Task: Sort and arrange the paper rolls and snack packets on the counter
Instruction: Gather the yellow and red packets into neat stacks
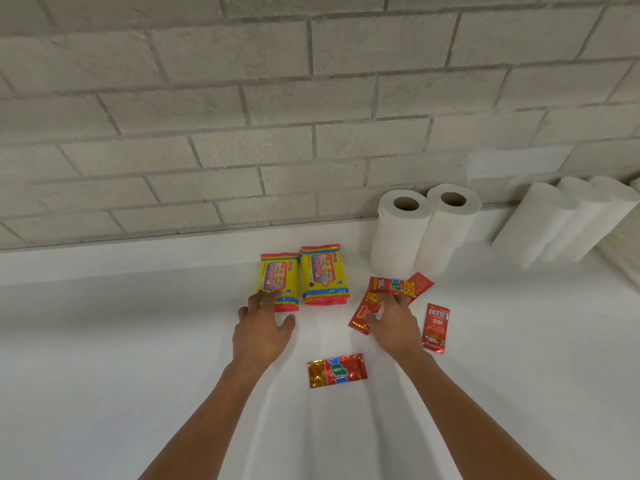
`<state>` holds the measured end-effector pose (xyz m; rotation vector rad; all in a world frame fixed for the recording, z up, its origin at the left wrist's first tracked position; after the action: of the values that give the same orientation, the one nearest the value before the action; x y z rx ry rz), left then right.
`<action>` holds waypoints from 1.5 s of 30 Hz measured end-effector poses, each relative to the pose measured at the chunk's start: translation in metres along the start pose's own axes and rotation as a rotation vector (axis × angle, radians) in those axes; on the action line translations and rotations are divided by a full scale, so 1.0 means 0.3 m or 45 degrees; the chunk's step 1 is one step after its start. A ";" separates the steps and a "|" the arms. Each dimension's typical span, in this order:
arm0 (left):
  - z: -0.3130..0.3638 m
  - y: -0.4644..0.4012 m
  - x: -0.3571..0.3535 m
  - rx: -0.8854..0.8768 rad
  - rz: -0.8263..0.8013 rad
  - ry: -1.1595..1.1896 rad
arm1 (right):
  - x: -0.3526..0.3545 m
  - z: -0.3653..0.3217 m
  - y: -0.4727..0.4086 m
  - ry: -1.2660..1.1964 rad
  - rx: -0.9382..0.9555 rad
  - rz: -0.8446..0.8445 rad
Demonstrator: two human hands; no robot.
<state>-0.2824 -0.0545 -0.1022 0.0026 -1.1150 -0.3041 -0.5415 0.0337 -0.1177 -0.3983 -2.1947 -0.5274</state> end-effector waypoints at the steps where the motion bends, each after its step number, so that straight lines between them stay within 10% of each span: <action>1: 0.001 0.005 -0.005 -0.003 -0.003 0.001 | 0.002 0.002 -0.021 0.020 -0.013 -0.007; 21: 0.032 0.119 -0.031 0.007 -0.003 0.061 | 0.000 0.038 -0.162 0.067 -0.183 -0.364; 45: 0.244 0.253 -0.101 0.050 0.047 0.605 | 0.089 -0.115 0.071 -0.985 0.162 -0.495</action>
<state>-0.3411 0.0365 -0.0847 0.0853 -0.6484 -0.2318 -0.5257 0.0377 -0.0718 -0.1003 -3.0690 -0.4805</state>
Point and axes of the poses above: each hand's wrist, its own y-axis away from the middle knuckle, its own x-axis out of the back of the hand, z = x × y, the point moved 7 cm from there along -y, towards the middle knuckle, and after that the axes turned 6 degrees about -z, right-handed, at the moved point
